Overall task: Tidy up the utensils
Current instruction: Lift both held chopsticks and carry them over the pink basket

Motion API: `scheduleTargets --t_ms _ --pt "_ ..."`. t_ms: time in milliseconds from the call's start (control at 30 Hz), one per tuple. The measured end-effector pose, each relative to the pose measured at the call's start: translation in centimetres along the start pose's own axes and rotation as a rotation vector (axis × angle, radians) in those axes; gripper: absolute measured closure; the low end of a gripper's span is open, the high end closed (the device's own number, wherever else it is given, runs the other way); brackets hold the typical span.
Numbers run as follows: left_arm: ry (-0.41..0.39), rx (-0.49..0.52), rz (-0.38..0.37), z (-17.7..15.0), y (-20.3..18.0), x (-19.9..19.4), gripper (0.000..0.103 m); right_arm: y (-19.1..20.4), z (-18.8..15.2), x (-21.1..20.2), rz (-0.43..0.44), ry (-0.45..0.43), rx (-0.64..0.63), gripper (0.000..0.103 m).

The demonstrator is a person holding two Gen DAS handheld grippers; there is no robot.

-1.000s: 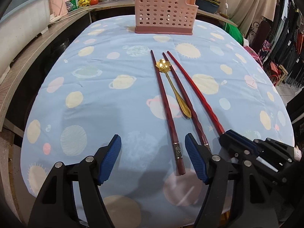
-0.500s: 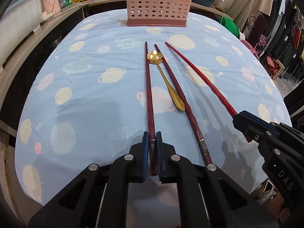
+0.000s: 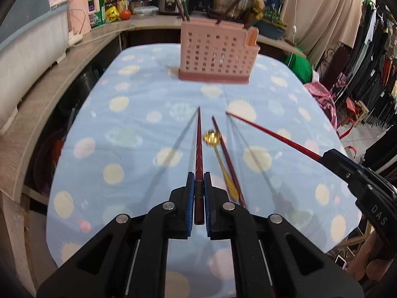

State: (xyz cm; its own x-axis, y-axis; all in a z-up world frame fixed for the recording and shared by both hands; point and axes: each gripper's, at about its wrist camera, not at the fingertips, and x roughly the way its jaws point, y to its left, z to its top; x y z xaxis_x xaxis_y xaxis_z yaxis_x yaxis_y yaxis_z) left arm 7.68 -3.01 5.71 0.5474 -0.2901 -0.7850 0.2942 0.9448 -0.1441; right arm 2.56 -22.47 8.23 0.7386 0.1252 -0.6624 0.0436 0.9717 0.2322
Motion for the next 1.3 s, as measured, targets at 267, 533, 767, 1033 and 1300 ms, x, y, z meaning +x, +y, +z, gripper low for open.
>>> scheduleTargets --t_ms 267,533,767,1033,1300 --pt "-0.113 -0.008 0.006 7.7 0.6 -1.9 0.096 -1.1 7.3 -0.8 0.026 -0.134 0.028 0.096" --pt "-0.216 -0.021 0.008 16.2 0.9 -3.0 0.096 -1.1 14.8 0.0 0.028 -0.248 0.001 0.096" --pt "-0.316 -0.041 -0.001 22.7 1.2 -4.7 0.096 -1.2 21.5 -0.5 0.069 -0.375 0.026 0.096" --pt "-0.445 -0.046 -0.007 28.5 0.5 -6.5 0.096 -0.4 28.3 -0.8 0.071 -0.502 0.018 0.096" --pt "-0.453 -0.046 -0.006 31.3 0.4 -3.0 0.096 -0.7 30.3 4.7 0.05 -0.448 0.015 0.096"
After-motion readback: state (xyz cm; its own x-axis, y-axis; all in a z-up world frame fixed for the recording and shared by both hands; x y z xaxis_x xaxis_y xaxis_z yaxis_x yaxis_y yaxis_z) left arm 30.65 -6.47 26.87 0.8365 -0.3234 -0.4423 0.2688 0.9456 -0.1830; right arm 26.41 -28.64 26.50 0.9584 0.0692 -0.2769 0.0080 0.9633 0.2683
